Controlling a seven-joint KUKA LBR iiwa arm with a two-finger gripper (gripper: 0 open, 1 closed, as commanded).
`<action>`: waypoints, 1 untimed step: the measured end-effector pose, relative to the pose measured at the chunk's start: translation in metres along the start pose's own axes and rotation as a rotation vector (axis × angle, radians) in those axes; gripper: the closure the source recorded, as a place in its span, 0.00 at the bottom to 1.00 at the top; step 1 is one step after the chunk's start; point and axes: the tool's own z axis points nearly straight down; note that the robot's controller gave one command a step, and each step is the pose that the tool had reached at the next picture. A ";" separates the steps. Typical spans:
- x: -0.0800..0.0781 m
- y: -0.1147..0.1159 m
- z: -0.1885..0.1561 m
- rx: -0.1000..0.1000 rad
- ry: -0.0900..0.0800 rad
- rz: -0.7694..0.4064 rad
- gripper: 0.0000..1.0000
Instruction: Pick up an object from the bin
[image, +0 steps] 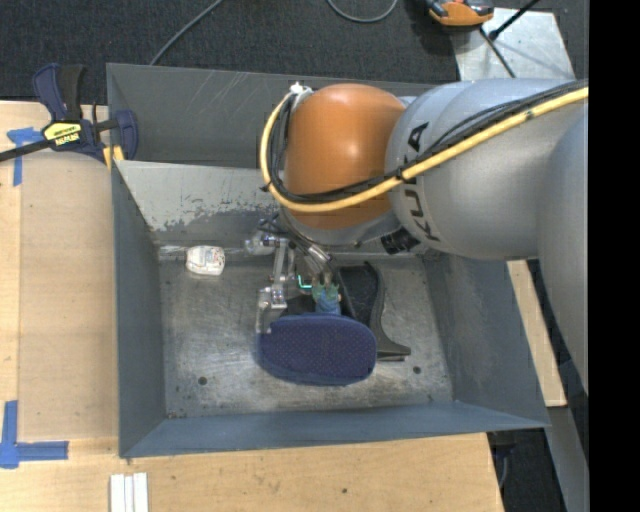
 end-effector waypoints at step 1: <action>0.005 -0.057 0.072 0.002 -0.001 0.134 0.00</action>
Offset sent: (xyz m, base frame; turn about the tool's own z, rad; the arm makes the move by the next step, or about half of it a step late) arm -0.0046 -0.0538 -0.0685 0.1318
